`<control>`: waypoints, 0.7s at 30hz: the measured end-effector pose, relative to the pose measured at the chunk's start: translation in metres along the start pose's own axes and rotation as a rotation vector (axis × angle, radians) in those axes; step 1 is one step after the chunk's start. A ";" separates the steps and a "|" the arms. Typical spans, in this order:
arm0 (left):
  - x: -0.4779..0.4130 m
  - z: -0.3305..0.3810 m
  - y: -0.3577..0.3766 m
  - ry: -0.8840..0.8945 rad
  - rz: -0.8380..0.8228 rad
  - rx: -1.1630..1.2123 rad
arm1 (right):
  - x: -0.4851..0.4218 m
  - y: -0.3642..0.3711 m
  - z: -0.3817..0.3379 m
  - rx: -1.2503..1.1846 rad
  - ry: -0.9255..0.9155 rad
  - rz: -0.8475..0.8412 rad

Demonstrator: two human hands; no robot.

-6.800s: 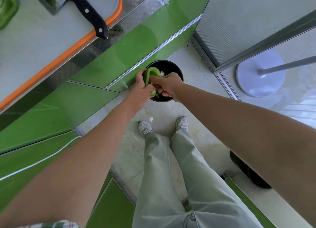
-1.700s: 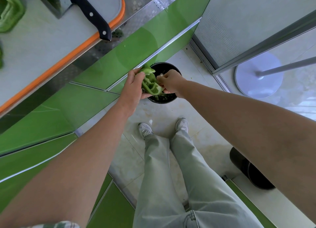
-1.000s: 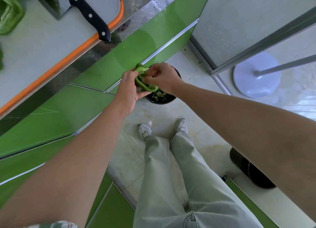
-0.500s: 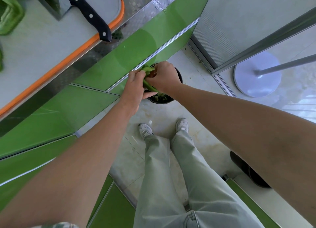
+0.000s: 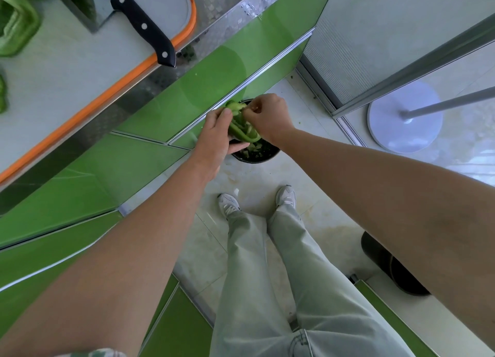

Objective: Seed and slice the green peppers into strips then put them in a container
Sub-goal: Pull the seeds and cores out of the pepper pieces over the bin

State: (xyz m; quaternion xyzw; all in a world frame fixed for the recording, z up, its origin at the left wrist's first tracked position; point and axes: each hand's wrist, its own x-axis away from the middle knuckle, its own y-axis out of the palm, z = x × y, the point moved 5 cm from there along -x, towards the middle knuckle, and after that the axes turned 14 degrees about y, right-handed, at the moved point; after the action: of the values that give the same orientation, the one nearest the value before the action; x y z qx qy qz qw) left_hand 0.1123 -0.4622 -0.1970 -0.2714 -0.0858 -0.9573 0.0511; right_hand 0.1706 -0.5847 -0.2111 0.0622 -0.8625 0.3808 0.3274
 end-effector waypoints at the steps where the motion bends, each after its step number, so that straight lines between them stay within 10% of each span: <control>1: -0.001 0.000 -0.002 -0.006 0.022 0.009 | -0.003 -0.004 0.003 -0.039 0.024 0.029; 11: -0.002 -0.001 -0.012 -0.075 0.074 0.002 | 0.010 0.001 0.001 -0.090 -0.074 -0.191; 21: 0.001 0.000 -0.004 -0.037 0.028 -0.039 | 0.009 0.003 -0.011 0.058 0.000 -0.071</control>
State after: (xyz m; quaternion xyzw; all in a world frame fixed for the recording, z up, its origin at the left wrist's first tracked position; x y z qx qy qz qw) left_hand 0.1112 -0.4580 -0.1970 -0.2910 -0.0641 -0.9528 0.0575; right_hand 0.1683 -0.5736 -0.2025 0.1023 -0.8483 0.3937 0.3390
